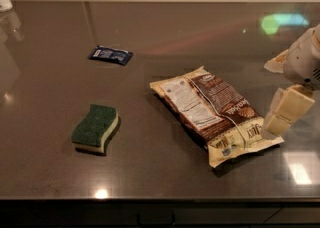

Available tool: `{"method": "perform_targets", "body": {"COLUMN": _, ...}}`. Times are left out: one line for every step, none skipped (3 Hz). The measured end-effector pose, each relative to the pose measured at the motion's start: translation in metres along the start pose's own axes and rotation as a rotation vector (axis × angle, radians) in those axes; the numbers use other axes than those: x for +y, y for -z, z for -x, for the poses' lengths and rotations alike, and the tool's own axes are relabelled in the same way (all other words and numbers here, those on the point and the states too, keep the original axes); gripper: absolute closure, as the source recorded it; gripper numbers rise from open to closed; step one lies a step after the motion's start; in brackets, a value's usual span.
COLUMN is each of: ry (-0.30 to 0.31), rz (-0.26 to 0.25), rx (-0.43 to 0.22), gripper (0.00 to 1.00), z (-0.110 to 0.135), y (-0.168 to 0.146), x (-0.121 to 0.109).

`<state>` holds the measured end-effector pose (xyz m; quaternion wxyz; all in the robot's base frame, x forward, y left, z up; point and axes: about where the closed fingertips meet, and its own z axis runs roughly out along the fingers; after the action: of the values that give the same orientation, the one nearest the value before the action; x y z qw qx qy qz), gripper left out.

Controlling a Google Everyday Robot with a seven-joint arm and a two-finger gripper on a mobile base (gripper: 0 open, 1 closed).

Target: Move brown chip bag near rxbar blueberry

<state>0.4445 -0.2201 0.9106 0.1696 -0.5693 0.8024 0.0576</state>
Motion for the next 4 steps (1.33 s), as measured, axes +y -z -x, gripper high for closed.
{"method": "perform_targets", "body": {"ry": -0.023, "rz": 0.025, "rx": -0.034, "gripper": 0.0, "z": -0.008, "y": -0.019, "x": 0.0}}
{"method": "perform_targets", "body": {"ry": -0.031, "rz": 0.041, "rx": -0.066, "gripper": 0.0, "z": -0.013, "y": -0.035, "x": 0.001}}
{"method": "perform_targets", "body": {"ry": -0.032, "rz": 0.054, "rx": -0.091, "gripper": 0.0, "z": -0.017, "y": -0.047, "x": 0.005}}
{"method": "perform_targets", "body": {"ry": -0.029, "rz": 0.062, "rx": -0.104, "gripper": 0.0, "z": -0.021, "y": -0.057, "x": 0.008}}
